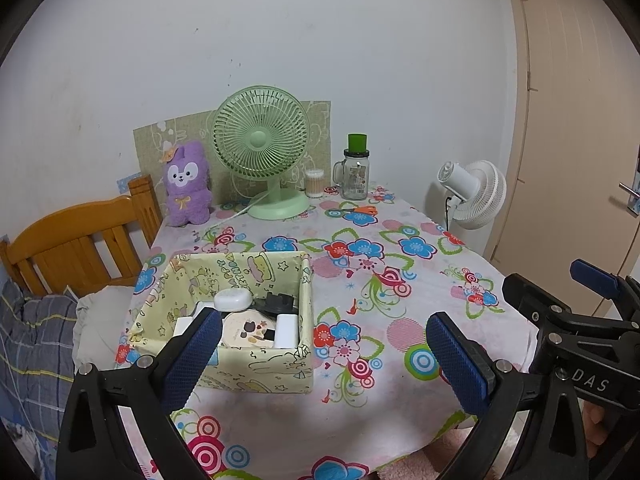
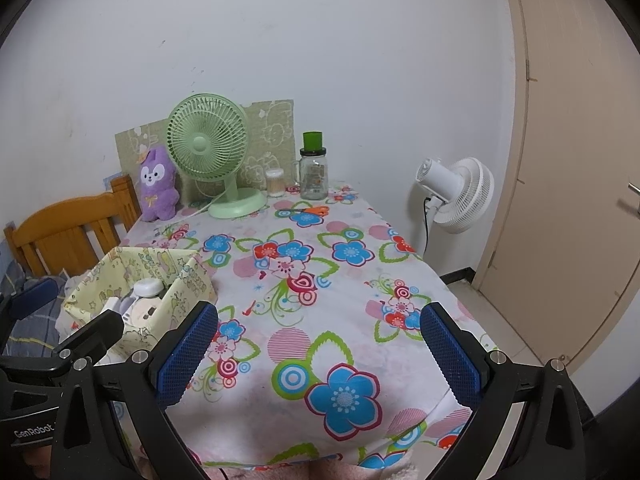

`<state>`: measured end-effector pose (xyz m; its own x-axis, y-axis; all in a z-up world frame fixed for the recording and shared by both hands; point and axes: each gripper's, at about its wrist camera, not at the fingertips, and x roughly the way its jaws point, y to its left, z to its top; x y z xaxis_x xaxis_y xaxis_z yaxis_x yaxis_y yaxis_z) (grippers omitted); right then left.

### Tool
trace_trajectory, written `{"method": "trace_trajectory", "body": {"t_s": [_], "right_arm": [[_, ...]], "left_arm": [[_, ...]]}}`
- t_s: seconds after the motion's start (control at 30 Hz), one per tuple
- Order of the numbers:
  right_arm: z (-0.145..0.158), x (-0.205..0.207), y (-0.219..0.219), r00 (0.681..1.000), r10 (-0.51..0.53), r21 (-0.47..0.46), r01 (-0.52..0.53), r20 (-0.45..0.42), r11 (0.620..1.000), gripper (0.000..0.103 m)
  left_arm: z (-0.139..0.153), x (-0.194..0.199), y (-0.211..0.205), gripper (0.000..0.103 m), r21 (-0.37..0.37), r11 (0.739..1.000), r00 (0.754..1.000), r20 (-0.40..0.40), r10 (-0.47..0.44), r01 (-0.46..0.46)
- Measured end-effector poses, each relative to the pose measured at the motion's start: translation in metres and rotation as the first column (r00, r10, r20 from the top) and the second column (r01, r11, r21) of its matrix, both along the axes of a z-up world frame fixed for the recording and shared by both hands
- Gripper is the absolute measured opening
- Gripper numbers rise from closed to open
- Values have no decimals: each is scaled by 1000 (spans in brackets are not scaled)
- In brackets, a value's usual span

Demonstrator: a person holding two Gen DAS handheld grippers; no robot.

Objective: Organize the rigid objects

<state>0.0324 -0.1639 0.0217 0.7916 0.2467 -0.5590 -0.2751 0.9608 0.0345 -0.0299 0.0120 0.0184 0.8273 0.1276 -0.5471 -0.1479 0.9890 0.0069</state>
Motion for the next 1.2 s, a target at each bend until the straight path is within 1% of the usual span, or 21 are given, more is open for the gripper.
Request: {"method": "trace_trajectory", "body": {"t_s": [1.2], "right_arm": [[-1, 0, 4, 1000, 2, -6, -2, 2, 1000, 102]], "left_arm": [[-2, 0, 4, 103, -7, 1000, 1000, -1, 2, -2]]}}
